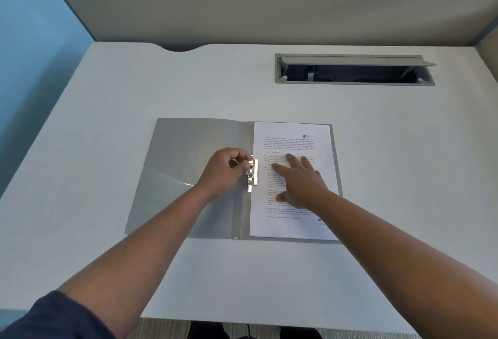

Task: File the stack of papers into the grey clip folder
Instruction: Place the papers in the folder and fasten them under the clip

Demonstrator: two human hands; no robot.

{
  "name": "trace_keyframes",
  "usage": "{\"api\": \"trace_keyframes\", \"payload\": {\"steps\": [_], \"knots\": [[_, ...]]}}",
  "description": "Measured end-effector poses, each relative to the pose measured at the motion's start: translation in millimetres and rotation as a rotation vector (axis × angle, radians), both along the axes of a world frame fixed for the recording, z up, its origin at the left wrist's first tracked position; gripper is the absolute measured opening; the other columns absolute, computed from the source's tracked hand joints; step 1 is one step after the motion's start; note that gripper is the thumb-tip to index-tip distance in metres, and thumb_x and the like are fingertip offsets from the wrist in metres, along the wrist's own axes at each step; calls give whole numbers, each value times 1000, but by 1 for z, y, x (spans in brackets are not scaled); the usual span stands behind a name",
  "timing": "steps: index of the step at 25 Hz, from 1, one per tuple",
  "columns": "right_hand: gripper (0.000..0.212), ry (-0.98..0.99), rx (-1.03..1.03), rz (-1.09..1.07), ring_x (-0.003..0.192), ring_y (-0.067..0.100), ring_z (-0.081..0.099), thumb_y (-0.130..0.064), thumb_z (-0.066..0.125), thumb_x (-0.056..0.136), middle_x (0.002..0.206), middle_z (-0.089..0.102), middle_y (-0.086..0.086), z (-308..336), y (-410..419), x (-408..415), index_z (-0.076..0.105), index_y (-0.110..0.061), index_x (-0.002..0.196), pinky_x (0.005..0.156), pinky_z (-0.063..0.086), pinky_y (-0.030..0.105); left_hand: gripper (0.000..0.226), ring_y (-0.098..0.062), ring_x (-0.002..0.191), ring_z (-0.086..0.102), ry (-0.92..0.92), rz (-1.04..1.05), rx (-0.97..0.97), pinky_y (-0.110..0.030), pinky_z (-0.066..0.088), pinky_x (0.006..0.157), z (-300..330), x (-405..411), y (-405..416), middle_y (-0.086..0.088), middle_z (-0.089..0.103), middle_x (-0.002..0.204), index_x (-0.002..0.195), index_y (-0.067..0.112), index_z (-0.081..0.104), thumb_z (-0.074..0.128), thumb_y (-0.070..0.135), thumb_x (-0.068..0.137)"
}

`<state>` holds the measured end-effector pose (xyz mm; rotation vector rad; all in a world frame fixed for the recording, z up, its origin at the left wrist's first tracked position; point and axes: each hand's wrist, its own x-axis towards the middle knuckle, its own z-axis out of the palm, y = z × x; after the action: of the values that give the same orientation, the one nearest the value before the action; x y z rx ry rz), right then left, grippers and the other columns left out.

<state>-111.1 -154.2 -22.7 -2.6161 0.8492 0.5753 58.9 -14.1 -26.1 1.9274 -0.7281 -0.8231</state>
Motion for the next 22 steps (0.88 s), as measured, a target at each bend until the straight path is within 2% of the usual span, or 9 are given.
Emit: {"api": "trace_keyframes", "payload": {"steps": [3,6,11,14,18,22], "knots": [[91,-5,1,4,155,44,4,-46,77,85,171,8,6,-1,0,-1,23,-38,159,117,25,67,28,-13,74,52,68,68,44,-29,50,75,-10,-1,11,1,57,87,105,20,71,86,24,82],[91,-7,-1,7,155,43,4,-46,77,85,171,9,5,-2,-1,-1,23,-38,158,118,25,67,43,-11,77,53,84,32,84,-27,50,79,-15,1,10,2,56,89,112,18,65,90,25,77],[92,-20,6,-12,155,42,5,-44,79,83,171,9,4,-2,0,-1,25,-39,158,118,25,66,61,-12,71,50,-133,-109,216,-30,49,73,-17,-4,1,5,52,86,126,20,54,89,20,76],[92,-21,8,-17,155,42,5,-44,79,83,171,9,4,-1,0,-1,25,-39,158,118,25,65,68,-14,73,50,-221,-174,239,-33,50,74,-19,-4,-2,4,50,89,137,20,54,87,16,78],[92,-24,8,-15,156,41,5,-45,78,84,171,9,3,0,0,-1,24,-39,158,119,26,65,74,-11,75,50,-126,-207,179,-30,50,79,-21,4,6,4,49,96,145,25,53,85,15,79],[92,-19,19,-24,156,40,3,-45,77,85,171,6,1,0,1,-2,23,-40,158,119,24,64,75,-11,74,49,-58,-223,133,-27,50,76,-21,7,11,4,48,97,137,36,56,89,15,73]]}}
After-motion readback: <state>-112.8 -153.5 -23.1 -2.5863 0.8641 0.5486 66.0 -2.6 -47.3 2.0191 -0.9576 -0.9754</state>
